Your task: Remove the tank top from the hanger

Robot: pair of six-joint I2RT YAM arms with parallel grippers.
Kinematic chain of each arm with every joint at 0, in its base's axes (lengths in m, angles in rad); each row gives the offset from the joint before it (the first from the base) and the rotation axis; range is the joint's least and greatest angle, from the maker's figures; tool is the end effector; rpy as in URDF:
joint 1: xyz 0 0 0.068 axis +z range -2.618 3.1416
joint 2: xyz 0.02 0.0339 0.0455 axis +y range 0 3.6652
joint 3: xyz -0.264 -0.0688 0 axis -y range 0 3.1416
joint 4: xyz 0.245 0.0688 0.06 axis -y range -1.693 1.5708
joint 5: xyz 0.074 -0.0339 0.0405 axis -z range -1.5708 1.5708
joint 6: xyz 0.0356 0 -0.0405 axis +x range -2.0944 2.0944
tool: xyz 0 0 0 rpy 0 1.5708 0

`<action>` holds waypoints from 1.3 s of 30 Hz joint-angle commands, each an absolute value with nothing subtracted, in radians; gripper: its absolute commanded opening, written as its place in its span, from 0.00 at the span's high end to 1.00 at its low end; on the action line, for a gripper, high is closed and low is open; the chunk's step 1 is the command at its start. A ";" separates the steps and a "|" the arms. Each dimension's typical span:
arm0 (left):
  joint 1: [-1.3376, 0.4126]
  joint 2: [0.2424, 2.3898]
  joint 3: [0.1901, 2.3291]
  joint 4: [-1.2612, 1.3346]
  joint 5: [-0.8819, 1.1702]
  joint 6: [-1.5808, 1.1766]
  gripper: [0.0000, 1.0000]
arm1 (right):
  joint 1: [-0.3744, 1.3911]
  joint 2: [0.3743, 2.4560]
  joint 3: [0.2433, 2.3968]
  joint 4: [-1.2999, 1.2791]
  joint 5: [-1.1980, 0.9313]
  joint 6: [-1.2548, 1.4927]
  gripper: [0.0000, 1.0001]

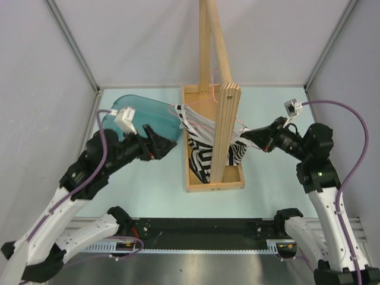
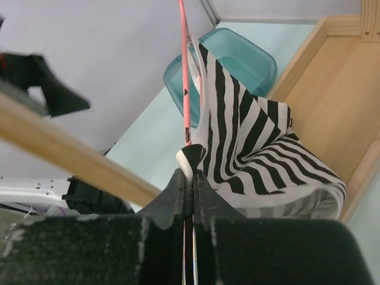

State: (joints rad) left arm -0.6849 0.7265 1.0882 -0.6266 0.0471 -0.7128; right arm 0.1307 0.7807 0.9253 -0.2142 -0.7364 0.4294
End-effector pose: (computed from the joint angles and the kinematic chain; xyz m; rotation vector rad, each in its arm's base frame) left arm 0.1045 -0.0875 0.4030 0.0080 1.9611 -1.0002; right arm 0.1618 0.0454 0.3870 -0.3359 1.6915 1.0199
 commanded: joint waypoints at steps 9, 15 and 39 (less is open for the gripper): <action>-0.658 1.127 1.353 -0.551 -0.032 -0.491 0.31 | 0.129 0.600 0.922 -0.354 -0.713 0.433 1.00; -0.660 1.201 1.379 -0.542 -0.055 -0.477 0.32 | 0.127 0.583 0.885 -0.325 -0.727 0.455 1.00; -0.505 1.453 1.549 -0.592 -0.077 -0.483 0.95 | 0.123 0.542 0.931 -0.380 -0.715 0.419 1.00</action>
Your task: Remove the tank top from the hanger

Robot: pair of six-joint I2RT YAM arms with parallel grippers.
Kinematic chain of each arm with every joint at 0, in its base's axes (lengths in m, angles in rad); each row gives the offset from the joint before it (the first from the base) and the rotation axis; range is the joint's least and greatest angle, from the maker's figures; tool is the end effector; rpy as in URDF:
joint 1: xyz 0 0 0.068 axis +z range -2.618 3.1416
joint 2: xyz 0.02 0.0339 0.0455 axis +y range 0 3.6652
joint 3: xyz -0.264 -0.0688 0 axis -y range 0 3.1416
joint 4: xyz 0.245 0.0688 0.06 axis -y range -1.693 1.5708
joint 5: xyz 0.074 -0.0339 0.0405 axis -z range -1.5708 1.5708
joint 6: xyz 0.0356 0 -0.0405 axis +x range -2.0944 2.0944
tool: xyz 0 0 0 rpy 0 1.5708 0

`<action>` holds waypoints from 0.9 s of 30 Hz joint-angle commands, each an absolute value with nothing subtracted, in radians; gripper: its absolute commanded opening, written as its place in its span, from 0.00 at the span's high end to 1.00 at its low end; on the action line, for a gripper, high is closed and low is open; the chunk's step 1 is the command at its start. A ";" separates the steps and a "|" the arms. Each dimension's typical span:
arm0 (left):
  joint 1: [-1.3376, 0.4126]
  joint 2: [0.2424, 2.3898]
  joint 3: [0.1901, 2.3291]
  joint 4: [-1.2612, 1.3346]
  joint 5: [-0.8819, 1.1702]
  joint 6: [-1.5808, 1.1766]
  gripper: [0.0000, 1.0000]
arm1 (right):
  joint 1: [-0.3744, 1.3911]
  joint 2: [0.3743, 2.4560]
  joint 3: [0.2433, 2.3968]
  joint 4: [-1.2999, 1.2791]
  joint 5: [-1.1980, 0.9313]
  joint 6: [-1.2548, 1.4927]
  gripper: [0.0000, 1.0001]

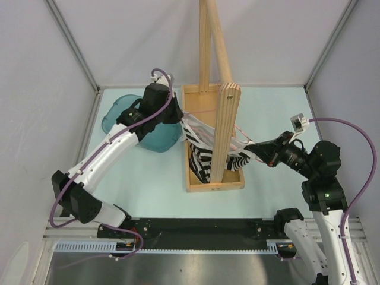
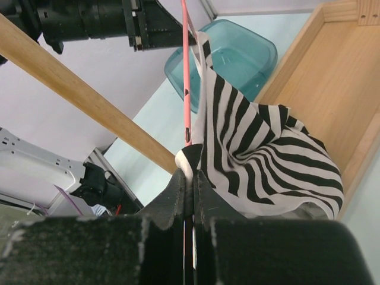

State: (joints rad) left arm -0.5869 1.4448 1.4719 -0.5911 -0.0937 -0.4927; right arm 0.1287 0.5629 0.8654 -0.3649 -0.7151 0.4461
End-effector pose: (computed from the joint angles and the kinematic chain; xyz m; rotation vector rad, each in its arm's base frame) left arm 0.2705 -0.1759 0.3835 0.0464 2.1790 -0.5291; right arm 0.1095 0.0377 0.3784 -0.3056 1.6905 1.0124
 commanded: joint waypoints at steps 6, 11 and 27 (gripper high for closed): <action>-0.344 1.473 1.543 -0.600 0.038 -0.486 1.00 | 0.123 0.535 0.979 -0.430 -0.735 0.390 1.00; -0.327 1.539 1.523 -0.604 0.089 -0.480 1.00 | 0.123 0.534 0.997 -0.391 -0.750 0.436 1.00; -0.336 1.450 1.315 -0.520 0.195 -0.497 0.97 | 0.123 0.495 0.988 -0.365 -0.640 0.491 1.00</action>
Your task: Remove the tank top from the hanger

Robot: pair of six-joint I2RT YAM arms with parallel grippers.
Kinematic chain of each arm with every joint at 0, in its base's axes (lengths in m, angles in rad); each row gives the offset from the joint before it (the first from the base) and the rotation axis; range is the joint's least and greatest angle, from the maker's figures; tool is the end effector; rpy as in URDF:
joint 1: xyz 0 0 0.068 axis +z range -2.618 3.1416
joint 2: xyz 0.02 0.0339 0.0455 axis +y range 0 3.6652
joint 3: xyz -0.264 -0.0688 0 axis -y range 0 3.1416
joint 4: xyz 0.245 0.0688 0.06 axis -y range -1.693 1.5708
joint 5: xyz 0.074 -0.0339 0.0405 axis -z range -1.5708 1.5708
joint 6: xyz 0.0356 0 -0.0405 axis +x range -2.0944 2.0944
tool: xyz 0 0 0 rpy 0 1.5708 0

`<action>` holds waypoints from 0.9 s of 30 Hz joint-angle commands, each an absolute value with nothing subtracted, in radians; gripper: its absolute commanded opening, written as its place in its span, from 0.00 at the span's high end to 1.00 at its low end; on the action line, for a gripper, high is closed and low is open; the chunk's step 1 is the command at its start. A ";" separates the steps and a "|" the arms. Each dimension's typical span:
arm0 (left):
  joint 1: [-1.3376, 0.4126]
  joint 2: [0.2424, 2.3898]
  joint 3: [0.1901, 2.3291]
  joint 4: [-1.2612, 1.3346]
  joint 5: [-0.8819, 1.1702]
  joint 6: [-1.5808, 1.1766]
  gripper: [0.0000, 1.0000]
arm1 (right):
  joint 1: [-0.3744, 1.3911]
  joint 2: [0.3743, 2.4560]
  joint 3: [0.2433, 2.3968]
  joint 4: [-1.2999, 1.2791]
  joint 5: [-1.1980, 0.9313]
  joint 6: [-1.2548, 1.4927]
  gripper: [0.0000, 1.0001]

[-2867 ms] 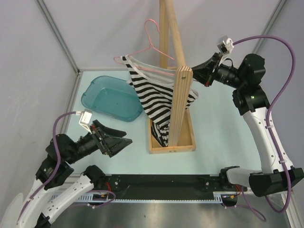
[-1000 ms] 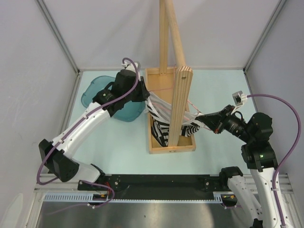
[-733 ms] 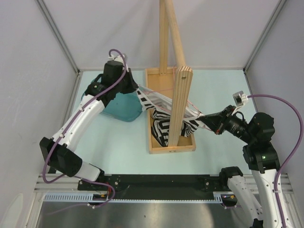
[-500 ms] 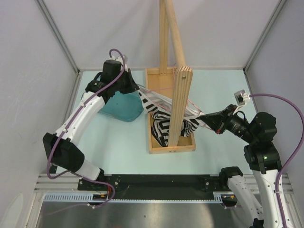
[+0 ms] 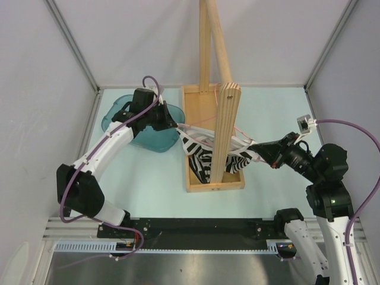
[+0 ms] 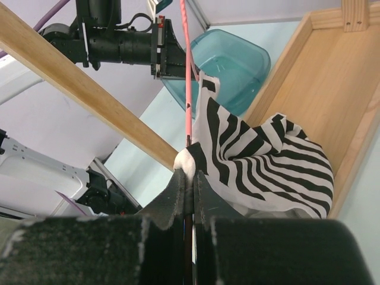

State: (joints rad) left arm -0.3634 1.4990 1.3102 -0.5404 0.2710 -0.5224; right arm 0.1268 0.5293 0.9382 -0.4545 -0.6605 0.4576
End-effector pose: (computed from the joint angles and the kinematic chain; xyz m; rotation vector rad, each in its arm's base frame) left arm 0.3085 -0.1275 0.3176 -0.0444 2.3895 -0.7514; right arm 0.0916 0.0337 0.3946 -0.2556 1.6784 0.9737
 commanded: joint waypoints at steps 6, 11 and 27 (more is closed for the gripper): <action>-0.299 1.486 1.377 -0.538 0.199 -0.495 0.93 | 0.123 0.491 1.005 -0.408 -0.597 0.456 1.00; -0.282 1.499 1.393 -0.543 0.189 -0.495 0.92 | 0.123 0.491 1.009 -0.420 -0.563 0.442 1.00; -0.313 1.465 1.224 -0.472 0.279 -0.489 0.88 | 0.123 0.468 0.931 -0.239 -0.561 0.647 1.00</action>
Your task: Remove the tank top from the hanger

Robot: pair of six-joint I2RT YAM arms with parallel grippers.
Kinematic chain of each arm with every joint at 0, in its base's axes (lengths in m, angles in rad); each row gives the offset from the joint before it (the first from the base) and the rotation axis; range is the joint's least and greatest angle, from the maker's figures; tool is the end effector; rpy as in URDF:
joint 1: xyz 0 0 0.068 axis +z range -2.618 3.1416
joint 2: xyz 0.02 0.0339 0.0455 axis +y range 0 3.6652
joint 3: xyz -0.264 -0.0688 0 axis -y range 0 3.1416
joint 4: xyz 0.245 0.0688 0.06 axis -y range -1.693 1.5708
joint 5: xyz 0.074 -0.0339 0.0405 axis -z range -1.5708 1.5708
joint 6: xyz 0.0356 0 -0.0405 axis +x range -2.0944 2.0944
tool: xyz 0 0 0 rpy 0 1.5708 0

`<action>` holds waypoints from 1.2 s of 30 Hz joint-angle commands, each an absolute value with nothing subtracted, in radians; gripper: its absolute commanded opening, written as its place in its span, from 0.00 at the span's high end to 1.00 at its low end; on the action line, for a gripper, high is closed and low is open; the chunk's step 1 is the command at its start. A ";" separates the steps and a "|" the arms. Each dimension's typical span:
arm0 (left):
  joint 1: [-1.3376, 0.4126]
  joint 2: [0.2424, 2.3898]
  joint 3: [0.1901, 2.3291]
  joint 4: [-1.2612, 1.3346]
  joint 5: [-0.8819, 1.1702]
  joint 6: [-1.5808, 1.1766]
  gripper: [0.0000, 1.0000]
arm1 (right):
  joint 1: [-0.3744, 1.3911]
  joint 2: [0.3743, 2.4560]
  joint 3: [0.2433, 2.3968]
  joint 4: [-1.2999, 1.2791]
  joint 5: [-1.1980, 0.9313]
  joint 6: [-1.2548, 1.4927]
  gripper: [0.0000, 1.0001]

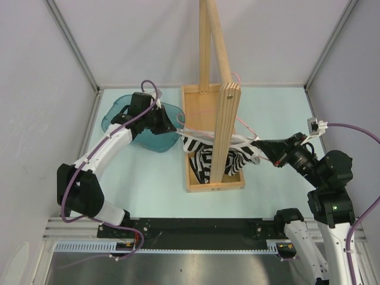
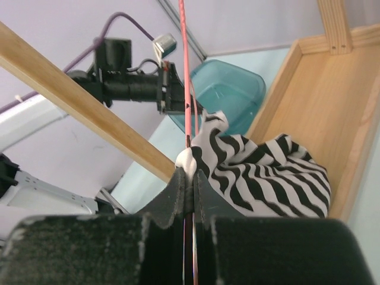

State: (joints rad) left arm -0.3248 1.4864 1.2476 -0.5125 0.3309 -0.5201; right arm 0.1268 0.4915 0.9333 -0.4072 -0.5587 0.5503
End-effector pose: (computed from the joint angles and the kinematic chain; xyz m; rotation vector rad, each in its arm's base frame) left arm 0.3078 -0.1158 0.3034 -0.0609 2.4113 -0.7948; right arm 0.0841 0.0297 0.4007 -0.1247 1.6179 0.9557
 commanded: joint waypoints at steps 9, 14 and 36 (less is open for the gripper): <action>-0.417 1.258 1.092 -0.417 0.377 -0.509 0.77 | 0.121 0.482 0.894 -0.245 -0.545 0.638 1.00; -0.459 1.001 0.948 -0.402 0.397 -0.526 0.32 | 0.123 0.503 0.891 -0.267 -0.563 0.591 1.00; -0.459 1.055 1.286 -0.558 0.644 -0.183 0.05 | 0.121 0.739 1.005 -0.210 -1.078 0.413 1.00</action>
